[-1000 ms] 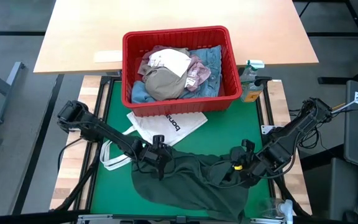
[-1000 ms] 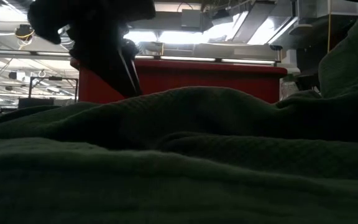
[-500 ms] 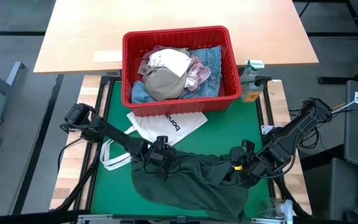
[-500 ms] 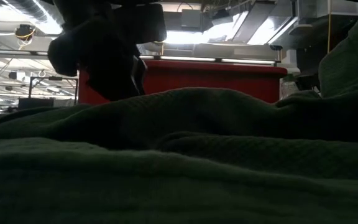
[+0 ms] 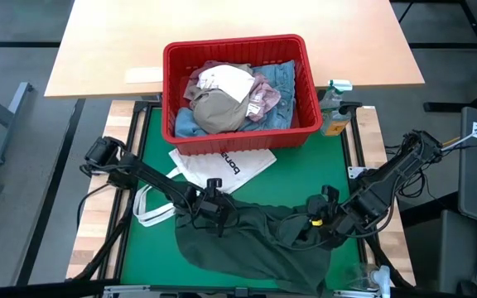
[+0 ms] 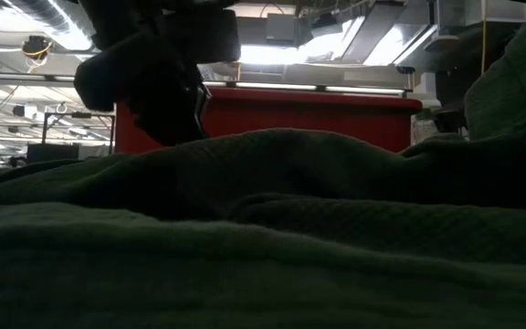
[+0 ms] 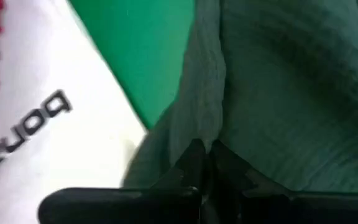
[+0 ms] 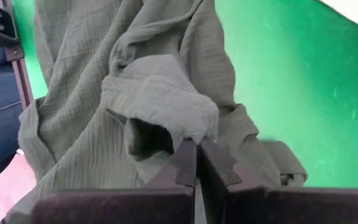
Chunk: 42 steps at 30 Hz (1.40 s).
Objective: Fold laundry
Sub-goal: Fold the green shirt
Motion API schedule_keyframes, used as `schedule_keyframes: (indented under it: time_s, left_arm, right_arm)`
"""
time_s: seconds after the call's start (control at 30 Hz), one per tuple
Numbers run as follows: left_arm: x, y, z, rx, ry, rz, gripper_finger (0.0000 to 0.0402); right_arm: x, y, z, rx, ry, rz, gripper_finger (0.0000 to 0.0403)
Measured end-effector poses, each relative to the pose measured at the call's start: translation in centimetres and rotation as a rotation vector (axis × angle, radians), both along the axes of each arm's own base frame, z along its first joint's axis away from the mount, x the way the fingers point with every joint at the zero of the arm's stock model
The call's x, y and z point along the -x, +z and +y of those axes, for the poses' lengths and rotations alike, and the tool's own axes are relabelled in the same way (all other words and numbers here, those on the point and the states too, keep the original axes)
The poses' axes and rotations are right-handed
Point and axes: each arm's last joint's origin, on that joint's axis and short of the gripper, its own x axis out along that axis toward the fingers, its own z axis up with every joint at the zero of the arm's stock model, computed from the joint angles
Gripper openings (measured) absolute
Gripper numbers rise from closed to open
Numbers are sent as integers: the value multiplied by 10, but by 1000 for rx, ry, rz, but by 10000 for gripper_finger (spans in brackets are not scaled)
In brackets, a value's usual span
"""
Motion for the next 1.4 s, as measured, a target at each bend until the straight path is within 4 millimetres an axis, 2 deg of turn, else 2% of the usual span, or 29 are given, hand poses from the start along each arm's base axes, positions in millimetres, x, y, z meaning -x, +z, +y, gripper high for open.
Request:
schedule_keyframes:
  time_s: [0.13, 0.23, 0.43, 0.5, 0.57, 0.7, 0.83, 1.07, 1.17, 1.4]
  left_arm:
    - [11, 20, 6, -50, 46, -19, 5]
    - [22, 38, 15, -102, 89, -33, 5]
    - [42, 73, 40, -200, 220, -111, 3]
    - [46, 83, 50, -232, 266, -148, 2]
    - [48, 91, 61, -263, 322, -179, 2]
    - [56, 102, 84, -318, 423, -205, 2]
    - [59, 105, 97, -337, 476, -195, 4]
    - [67, 96, 108, -353, 514, -69, 7]
    - [67, 96, 109, -340, 532, -76, 7]
    - [67, 96, 108, -319, 539, -80, 8]
  right_arm:
    - [3, 3, -4, 26, -12, -14, 3]
    - [8, 11, -12, 106, -83, -48, 3]
    - [24, 38, -37, 424, -204, -110, 3]
    - [22, 45, -45, 481, -229, -183, 3]
    - [22, 50, -54, 499, -239, -224, 3]
    - [20, 56, -79, 543, -318, -196, 3]
    - [17, 56, -103, 593, -389, -162, 3]
    - [13, 41, -138, 678, -481, -29, 3]
    - [12, 30, -150, 707, -512, 41, 3]
    - [15, 1, -161, 709, -534, 174, 3]
